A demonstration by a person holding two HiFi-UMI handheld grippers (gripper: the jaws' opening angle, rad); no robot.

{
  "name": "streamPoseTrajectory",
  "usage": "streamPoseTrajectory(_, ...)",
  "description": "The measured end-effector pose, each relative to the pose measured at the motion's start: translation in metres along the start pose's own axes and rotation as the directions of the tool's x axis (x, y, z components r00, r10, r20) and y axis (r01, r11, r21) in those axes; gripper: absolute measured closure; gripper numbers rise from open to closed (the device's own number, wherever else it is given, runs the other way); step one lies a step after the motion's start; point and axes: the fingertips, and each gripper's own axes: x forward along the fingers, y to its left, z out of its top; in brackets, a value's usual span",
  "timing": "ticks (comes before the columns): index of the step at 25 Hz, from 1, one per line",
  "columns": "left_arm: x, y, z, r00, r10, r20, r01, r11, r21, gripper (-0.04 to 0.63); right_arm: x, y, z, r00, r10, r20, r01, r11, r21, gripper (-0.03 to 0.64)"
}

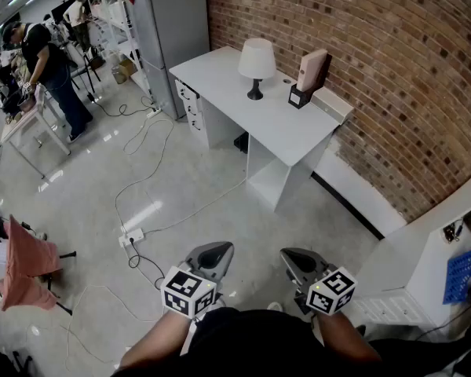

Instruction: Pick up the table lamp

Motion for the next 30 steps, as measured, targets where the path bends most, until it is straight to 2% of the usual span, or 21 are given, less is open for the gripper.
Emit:
streamPoseTrajectory(18, -0.0012, 0.0006, -0.0025, 1.0, -0.002, -0.002, 0.002, 1.0, -0.002, 0.589, 0.0032, 0.0049, -0.0038, 1.0, 0.012, -0.012, -0.012, 1.0, -0.003, 0.614)
streamPoseTrajectory(22, 0.0006, 0.0002, -0.0016, 1.0, -0.018, 0.013, 0.018, 0.999, -0.039, 0.59, 0.0033, 0.004, -0.0006, 0.999, 0.032, 0.012, -0.032, 0.998, 0.057, 0.612)
streamPoseTrajectory(25, 0.0006, 0.0013, -0.0016, 0.999, -0.026, 0.022, 0.028, 0.997, -0.075, 0.589, 0.0024, 0.0053, 0.0025, 0.999, 0.036, 0.026, -0.037, 0.997, 0.062, 0.611)
streamPoseTrajectory(30, -0.0016, 0.0026, 0.0025, 0.999, -0.03, 0.039, 0.034, 0.996, -0.087, 0.589, 0.0022, 0.006, 0.0057, 0.999, 0.043, 0.033, -0.045, 0.996, 0.073, 0.594)
